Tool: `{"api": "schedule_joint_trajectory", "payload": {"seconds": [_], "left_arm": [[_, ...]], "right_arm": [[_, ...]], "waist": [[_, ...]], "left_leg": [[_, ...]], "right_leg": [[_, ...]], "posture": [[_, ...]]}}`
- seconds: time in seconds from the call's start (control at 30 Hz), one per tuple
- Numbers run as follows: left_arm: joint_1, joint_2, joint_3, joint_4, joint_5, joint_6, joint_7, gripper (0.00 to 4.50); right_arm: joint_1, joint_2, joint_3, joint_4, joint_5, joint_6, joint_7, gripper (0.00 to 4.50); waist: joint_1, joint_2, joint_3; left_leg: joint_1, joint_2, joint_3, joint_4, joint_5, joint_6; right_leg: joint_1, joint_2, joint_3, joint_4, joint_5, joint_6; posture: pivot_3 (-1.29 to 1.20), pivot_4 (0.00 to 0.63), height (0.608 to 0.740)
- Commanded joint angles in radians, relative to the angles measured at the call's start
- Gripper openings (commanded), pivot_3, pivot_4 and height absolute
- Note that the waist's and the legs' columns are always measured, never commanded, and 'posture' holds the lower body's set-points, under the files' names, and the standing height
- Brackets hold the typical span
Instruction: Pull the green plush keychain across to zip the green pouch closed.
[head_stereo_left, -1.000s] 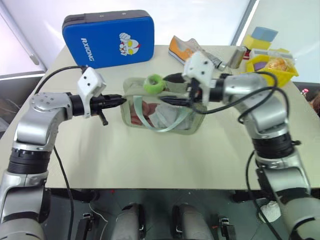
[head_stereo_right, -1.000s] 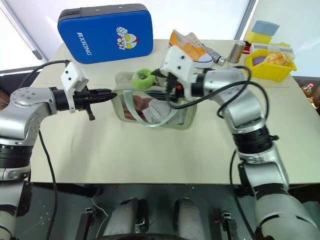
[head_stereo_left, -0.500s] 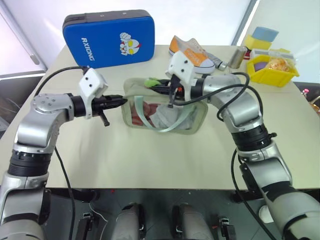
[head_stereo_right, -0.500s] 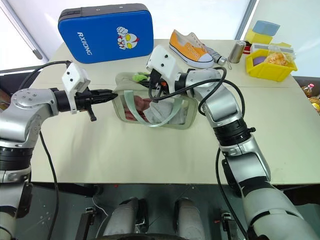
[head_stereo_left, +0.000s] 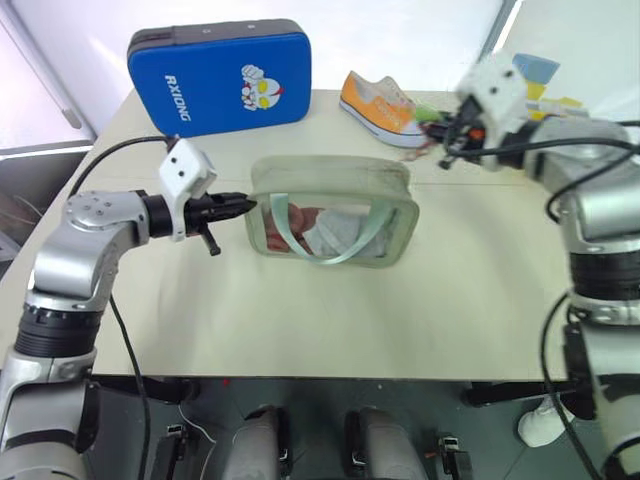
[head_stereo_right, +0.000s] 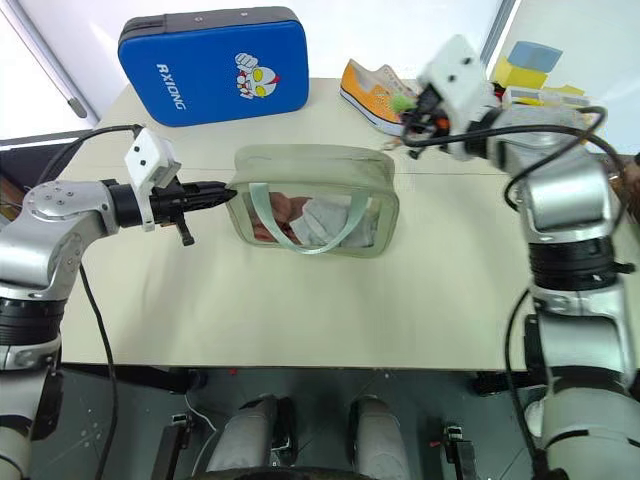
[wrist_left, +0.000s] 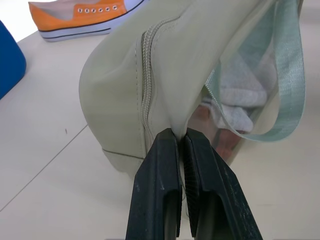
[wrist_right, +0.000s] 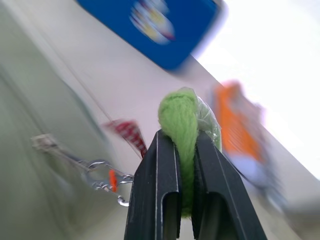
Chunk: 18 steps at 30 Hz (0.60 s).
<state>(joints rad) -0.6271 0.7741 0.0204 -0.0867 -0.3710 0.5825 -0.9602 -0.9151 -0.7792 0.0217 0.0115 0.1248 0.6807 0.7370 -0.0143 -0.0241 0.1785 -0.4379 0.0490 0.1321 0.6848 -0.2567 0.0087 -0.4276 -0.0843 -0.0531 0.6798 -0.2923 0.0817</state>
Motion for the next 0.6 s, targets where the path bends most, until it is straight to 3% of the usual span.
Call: {"api": "schedule_joint_trajectory", "payload": {"seconds": [0.03, 0.17, 0.27, 0.47, 0.6], "left_arm": [[-0.002, 0.004, 0.005, -0.026, -0.009, 0.008, -0.002, 0.00], [0.005, -0.003, -0.003, -0.044, -0.018, 0.021, 0.003, 0.00], [0.009, -0.010, -0.008, -0.057, -0.023, 0.032, 0.005, 0.00], [0.002, -0.013, -0.014, -0.059, -0.025, 0.038, 0.009, 0.00], [0.004, -0.014, -0.013, -0.064, -0.025, 0.040, 0.010, 0.00]], "right_arm": [[0.068, -0.049, -0.060, -0.025, -0.062, 0.047, -0.099, 0.04], [0.197, -0.031, -0.073, -0.051, -0.089, 0.072, -0.185, 0.04], [0.305, 0.085, -0.099, -0.062, -0.059, 0.106, -0.272, 0.04], [0.365, 0.378, -0.194, -0.081, 0.065, 0.245, -0.390, 0.04], [0.402, 0.404, -0.141, -0.087, 0.061, 0.243, -0.382, 0.04]], "waist": [[-0.004, 0.000, 0.000], [-0.001, 0.000, 0.000], [0.001, -0.001, -0.001], [0.000, 0.000, -0.001], [0.000, 0.000, -0.001]], "left_leg": [[0.001, 0.001, 0.001, 0.000, 0.000, 0.000], [0.001, 0.000, 0.001, -0.001, 0.000, 0.000], [0.001, 0.000, 0.000, 0.000, 0.000, 0.000], [0.001, 0.001, 0.000, -0.001, 0.000, -0.001], [0.001, 0.000, 0.000, -0.001, 0.000, -0.001]], "right_leg": [[0.000, 0.000, 0.000, 0.000, 0.000, 0.000], [0.000, 0.000, 0.000, 0.000, 0.000, 0.000], [0.000, 0.000, 0.000, 0.000, 0.000, 0.000], [0.001, 0.001, 0.001, 0.000, 0.000, 0.000], [0.001, 0.001, 0.001, 0.000, 0.000, 0.000]], "posture": [[0.00, 0.150, 0.740], [0.00, 0.150, 0.740], [0.00, 0.150, 0.740], [0.00, 0.150, 0.740], [0.00, 0.150, 0.740]]}}
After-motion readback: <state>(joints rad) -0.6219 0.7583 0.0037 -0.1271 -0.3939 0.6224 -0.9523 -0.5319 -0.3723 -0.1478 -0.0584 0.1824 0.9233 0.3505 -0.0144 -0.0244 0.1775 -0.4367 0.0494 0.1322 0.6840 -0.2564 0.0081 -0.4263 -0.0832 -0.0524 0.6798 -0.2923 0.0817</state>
